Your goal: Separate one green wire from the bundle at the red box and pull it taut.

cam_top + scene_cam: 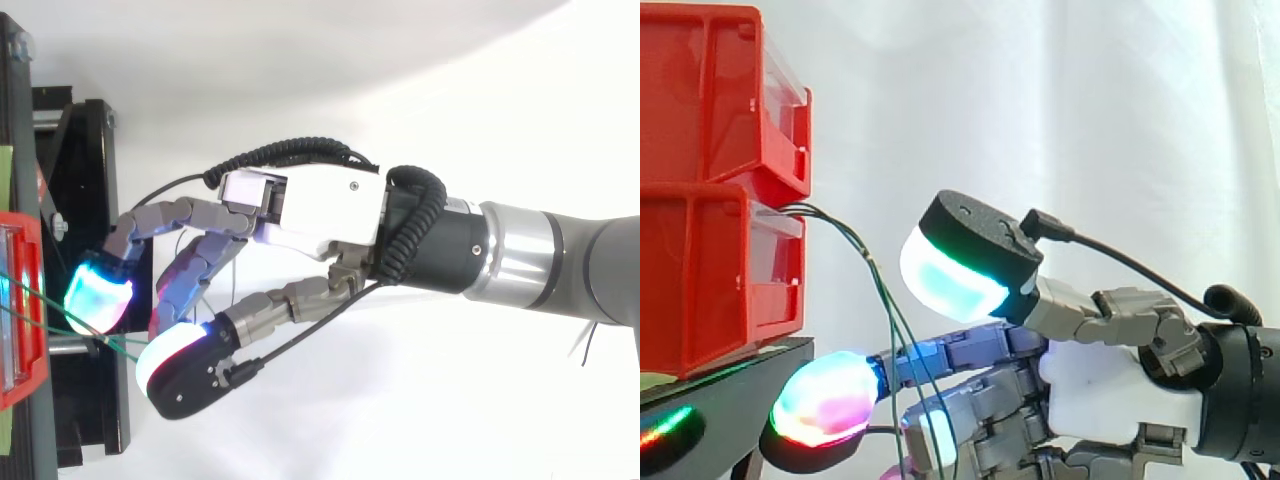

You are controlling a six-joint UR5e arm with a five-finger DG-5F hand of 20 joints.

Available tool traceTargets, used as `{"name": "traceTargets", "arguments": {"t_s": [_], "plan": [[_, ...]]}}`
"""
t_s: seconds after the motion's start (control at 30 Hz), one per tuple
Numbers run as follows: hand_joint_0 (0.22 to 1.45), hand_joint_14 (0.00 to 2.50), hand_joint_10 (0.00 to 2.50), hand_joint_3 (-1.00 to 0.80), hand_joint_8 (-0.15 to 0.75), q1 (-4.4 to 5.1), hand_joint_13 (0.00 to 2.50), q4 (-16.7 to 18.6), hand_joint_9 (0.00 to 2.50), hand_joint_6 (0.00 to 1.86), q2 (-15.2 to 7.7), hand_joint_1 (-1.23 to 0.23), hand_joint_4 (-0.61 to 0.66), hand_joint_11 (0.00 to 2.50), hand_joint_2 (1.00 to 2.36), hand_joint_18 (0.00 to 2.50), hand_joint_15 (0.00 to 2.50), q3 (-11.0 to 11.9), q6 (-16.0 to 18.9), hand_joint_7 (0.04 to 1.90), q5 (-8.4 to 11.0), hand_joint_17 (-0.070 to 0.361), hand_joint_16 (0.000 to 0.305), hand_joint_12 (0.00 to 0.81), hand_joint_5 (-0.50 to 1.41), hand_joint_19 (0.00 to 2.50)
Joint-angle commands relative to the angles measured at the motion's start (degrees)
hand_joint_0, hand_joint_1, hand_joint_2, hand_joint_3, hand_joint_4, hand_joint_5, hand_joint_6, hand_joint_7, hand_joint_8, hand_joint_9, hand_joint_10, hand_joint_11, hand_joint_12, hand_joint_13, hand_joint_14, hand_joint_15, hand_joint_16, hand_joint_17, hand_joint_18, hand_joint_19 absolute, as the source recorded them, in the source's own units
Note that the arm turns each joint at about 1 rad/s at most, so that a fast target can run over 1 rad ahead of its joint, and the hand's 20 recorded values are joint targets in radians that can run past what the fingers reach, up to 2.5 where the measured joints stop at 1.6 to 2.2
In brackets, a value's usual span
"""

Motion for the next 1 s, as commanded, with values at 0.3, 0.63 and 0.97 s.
{"name": "traceTargets", "arguments": {"t_s": [0.3,0.63,0.97], "plan": [[0.56,0.02,0.01,-0.5,0.385,1.36,1.04,-9.1,1.14,0.5,3.6,-0.63,0.36,0.91,1.0,0.77,0.6,0.0,1.0,0.9,0.0,0.107,0.048,0.412,-0.17,0.39],[0.58,0.02,0.02,-0.5,0.378,3.29,1.16,-12.1,1.18,0.5,4.9,-0.64,0.35,1.01,1.0,0.8,0.77,0.3,4.0,0.93,2.19,0.108,0.048,0.408,-0.17,0.41],[0.58,0.02,0.02,-0.5,0.383,3.38,1.16,-12.5,1.19,0.5,5.5,-0.64,0.35,1.01,1.0,0.81,0.77,1.4,4.5,0.94,5.36,0.107,0.048,0.409,-0.16,0.41]]}}
